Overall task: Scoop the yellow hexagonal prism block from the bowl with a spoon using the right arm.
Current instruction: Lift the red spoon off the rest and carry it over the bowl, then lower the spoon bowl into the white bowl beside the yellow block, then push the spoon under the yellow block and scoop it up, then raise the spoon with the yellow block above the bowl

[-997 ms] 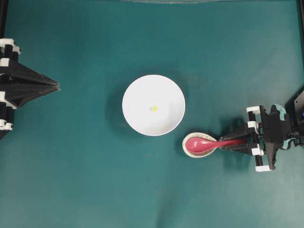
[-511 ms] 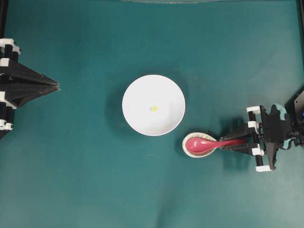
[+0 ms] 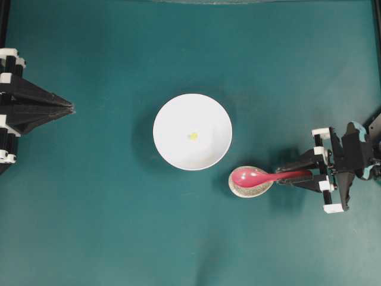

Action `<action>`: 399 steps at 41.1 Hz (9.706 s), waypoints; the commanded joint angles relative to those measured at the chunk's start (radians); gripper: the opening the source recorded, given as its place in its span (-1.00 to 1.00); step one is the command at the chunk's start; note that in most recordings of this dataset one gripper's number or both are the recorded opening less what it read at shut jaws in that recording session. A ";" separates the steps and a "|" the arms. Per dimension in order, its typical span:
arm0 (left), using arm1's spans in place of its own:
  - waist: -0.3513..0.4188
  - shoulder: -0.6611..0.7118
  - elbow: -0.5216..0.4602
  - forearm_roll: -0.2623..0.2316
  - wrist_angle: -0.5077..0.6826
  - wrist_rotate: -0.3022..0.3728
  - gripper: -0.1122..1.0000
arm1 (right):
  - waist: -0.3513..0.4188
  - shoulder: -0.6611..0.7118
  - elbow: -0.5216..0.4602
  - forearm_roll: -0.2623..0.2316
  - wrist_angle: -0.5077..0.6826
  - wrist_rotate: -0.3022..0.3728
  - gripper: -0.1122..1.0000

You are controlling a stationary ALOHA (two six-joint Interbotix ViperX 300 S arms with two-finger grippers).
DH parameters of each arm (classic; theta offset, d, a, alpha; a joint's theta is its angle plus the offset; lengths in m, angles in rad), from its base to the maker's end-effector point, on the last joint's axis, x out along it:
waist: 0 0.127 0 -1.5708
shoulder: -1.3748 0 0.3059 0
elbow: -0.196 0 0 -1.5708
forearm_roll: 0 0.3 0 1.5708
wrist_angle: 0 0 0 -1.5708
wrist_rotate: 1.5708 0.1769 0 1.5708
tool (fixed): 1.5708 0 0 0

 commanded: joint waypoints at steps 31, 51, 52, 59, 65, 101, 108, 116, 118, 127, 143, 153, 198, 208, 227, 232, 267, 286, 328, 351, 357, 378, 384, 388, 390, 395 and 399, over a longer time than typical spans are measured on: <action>0.002 0.005 -0.025 0.003 -0.005 -0.002 -0.60 | -0.238 -0.400 -0.212 -0.002 0.652 -0.308 -0.35; 0.002 0.009 -0.023 0.003 -0.005 -0.002 -0.60 | -0.411 -0.520 -0.331 -0.020 0.953 -0.364 -0.35; 0.002 0.009 -0.025 0.003 -0.006 -0.002 -0.60 | -0.416 -0.520 -0.337 -0.021 0.965 -0.364 -0.35; 0.002 0.008 -0.025 0.003 -0.005 -0.002 -0.60 | -0.474 -0.520 -0.399 -0.026 1.088 -0.367 -0.35; 0.002 0.009 -0.025 0.005 -0.006 -0.002 -0.60 | -0.515 -0.517 -0.468 -0.034 1.201 -0.367 -0.35; 0.002 0.011 -0.023 0.005 -0.012 0.000 -0.60 | -0.635 -0.192 -0.822 -0.043 1.689 -0.365 -0.35; 0.002 0.011 -0.023 0.005 -0.012 -0.002 -0.60 | -0.644 -0.147 -0.874 -0.043 1.761 -0.365 -0.35; 0.002 0.012 -0.025 0.005 -0.014 0.000 -0.60 | -0.646 -0.118 -0.908 -0.044 1.802 -0.365 -0.35; 0.002 0.012 -0.025 0.003 -0.014 -0.002 -0.60 | -0.646 -0.115 -0.910 -0.044 1.809 -0.365 -0.35; 0.002 0.012 -0.025 0.005 -0.014 0.000 -0.60 | -0.646 -0.109 -0.896 -0.044 1.813 -0.365 -0.35; 0.002 0.012 -0.023 0.003 -0.014 0.000 -0.60 | -0.646 -0.060 -0.884 -0.044 1.812 -0.367 -0.35; 0.002 0.012 -0.023 0.003 -0.014 0.000 -0.60 | -0.646 -0.048 -0.874 -0.044 1.810 -0.368 -0.35; 0.002 0.012 -0.023 0.005 -0.012 0.002 -0.60 | -0.614 0.061 -0.966 -0.043 1.769 -0.405 -0.35; 0.002 0.012 -0.023 0.005 -0.012 0.002 -0.60 | -0.614 0.066 -0.968 -0.044 1.726 -0.408 -0.35; 0.002 0.012 -0.023 0.003 -0.012 0.002 -0.60 | -0.614 0.067 -0.966 -0.037 1.635 -0.408 -0.35; 0.002 0.012 -0.023 0.003 -0.011 0.002 -0.60 | -0.614 0.066 -0.962 -0.031 1.611 -0.408 -0.35; 0.002 0.012 -0.023 0.003 -0.008 0.000 -0.60 | -0.572 0.018 -0.827 -0.006 1.367 -0.399 -0.35; 0.002 0.015 -0.023 0.003 -0.008 0.000 -0.60 | -0.545 -0.044 -0.729 0.017 1.247 -0.388 -0.35; 0.002 0.015 -0.021 0.003 -0.011 -0.003 -0.60 | -0.472 -0.133 -0.541 0.046 0.956 -0.385 -0.35; 0.002 0.015 -0.023 0.003 -0.009 -0.009 -0.60 | -0.462 -0.147 -0.495 0.044 0.904 -0.345 -0.35; 0.002 0.015 -0.021 0.003 -0.009 -0.009 -0.60 | -0.454 -0.147 -0.494 0.044 0.891 -0.345 -0.35; 0.002 0.015 -0.023 0.003 -0.008 -0.018 -0.60 | -0.451 -0.250 -0.494 0.020 0.861 -0.348 -0.35; 0.002 0.015 -0.025 0.003 -0.009 -0.018 -0.60 | -0.451 -0.288 -0.497 0.017 0.864 -0.354 -0.35; 0.002 0.014 -0.023 0.005 -0.009 -0.020 -0.60 | -0.453 -0.307 -0.502 0.009 0.865 -0.356 -0.35; 0.002 0.015 -0.023 0.005 -0.009 -0.020 -0.60 | -0.451 -0.314 -0.503 0.002 0.861 -0.356 -0.35; 0.003 0.015 -0.023 0.003 -0.009 -0.018 -0.60 | -0.451 -0.325 -0.506 -0.014 0.857 -0.356 -0.36; 0.002 0.015 -0.023 0.003 -0.009 -0.020 -0.60 | -0.453 -0.325 -0.514 -0.020 0.857 -0.356 -0.36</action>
